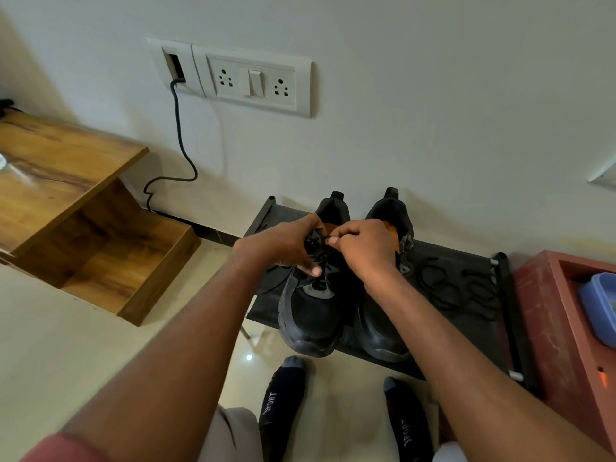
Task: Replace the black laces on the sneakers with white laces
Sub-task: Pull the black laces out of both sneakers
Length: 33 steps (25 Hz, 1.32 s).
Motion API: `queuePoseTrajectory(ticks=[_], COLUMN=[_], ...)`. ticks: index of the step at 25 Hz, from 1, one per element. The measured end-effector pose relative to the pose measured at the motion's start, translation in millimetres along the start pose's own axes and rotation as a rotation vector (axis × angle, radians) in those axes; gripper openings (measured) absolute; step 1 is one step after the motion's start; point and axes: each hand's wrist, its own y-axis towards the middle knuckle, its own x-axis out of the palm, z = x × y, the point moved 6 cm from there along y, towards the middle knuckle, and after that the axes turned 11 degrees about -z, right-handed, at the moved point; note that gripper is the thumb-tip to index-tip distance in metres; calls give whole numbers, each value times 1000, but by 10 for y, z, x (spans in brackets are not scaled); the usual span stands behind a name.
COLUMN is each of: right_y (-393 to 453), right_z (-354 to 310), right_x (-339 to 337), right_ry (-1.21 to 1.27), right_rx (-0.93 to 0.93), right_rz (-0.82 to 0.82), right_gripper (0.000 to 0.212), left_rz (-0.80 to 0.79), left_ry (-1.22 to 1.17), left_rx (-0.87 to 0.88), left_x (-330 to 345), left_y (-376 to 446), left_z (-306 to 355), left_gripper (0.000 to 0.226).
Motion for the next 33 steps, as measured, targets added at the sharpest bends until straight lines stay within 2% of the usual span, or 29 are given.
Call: queuePoseTrajectory(ticks=[1,2,3,5,6,7,9,11,12,14,16,19,20,21,23,24,25,26,27,30,32,33], right_y=[-17,-32,-65,-120,-121,-121,-104,-134,-157,-177,-161,-100,-88,-96,-135,-153,-168,-181,-209,-196,-144,-102], right_z=[-10,-42,-89,-190,-205,-206,-163,-134,-112,-143,-221,-149,-144,-177,-216,-188,-165,-173,-211,-247,-300,-314], right_x=[-14,-34,-38,15,48,70,32,-116,-193,-263,-152,158,188,132,-198,-323,-363,-345,-305,-42,42,82], right_ry=[58,-12,-157,-486,-541,-504,-269,-20,30,-176,-495,-604,-552,-444,-7,263,463,515,369,-441,-627,-669], right_rx=[9,-14,-51,-164,-189,-196,-172,-163,-161,-203,-296,-271,-270,-268,-258,-236,-197,-175,-162,-203,-249,-264], right_rz=[4,26,44,35,4,-13,30,180,264,353,243,-66,-79,-5,302,392,422,397,370,280,208,137], right_gripper=[19,16,13,23,25,24,17,20,22,25,30,22,19,15,18,17,12,4,15,66,76,67], left_rz=[-2,-4,-7,-19,-28,-35,-30,-24,-24,-23,-19,-21,-18,-10,3,7,10,7,3,0,-2,-1], left_ry=[2,-5,-12,-16,-12,-4,3,2,3,10,20,7,2,0,-1,-1,-1,0,0,3,5,8], left_rx=[1,-2,-8,-13,-14,-21,-37,-47,-50,-63,-69,-60,-61,-63,-68,-68,-69,-70,-70,-62,-53,-49], left_x=[-13,-32,-47,-45,-30,-15,1,0,-3,-7,-4,9,12,13,20,22,18,17,19,19,21,21], left_y=[9,11,5,-8,-19,-29,-42,-52,-58,-62,-53,-35,-32,-30,-27,-22,-14,-12,-12,-17,-27,-24], left_z=[-3,-16,-42,-71,-65,-55,-39,-44,-42,-43,-19,5,1,-6,-12,-11,-14,-13,-8,0,9,16], left_gripper=[78,79,81,87,91,95,99,99,100,105,108,109,109,109,109,109,109,109,109,107,107,107])
